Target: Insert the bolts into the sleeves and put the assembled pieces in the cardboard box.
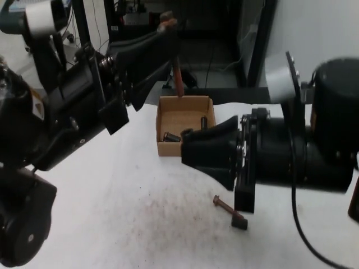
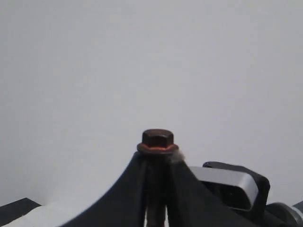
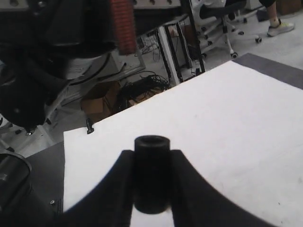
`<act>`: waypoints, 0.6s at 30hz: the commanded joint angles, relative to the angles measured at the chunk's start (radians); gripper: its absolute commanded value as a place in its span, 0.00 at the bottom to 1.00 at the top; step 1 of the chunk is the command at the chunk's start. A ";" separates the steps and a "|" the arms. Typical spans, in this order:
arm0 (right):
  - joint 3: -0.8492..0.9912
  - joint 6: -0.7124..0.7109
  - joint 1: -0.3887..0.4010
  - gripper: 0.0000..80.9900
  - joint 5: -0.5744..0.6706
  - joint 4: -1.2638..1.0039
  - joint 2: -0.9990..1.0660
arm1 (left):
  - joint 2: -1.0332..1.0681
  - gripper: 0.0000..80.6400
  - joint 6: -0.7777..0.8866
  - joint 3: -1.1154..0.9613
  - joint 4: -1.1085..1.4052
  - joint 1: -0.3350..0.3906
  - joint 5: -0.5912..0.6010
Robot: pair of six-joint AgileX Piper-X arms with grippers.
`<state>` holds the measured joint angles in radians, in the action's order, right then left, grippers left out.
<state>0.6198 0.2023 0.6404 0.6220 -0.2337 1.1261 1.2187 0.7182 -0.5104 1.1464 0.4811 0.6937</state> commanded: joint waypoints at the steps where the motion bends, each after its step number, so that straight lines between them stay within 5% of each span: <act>1: -0.035 0.007 0.013 0.01 -0.027 -0.116 0.005 | 0.005 0.00 0.026 -0.012 0.047 0.000 -0.001; 18: -0.034 0.007 0.013 0.01 -0.048 -0.175 0.005 | 0.005 0.00 -0.063 -0.012 -0.034 0.000 0.138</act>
<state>0.5807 0.2086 0.6502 0.5751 -0.3889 1.1335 1.2250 0.6777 -0.5102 1.1172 0.4811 0.8104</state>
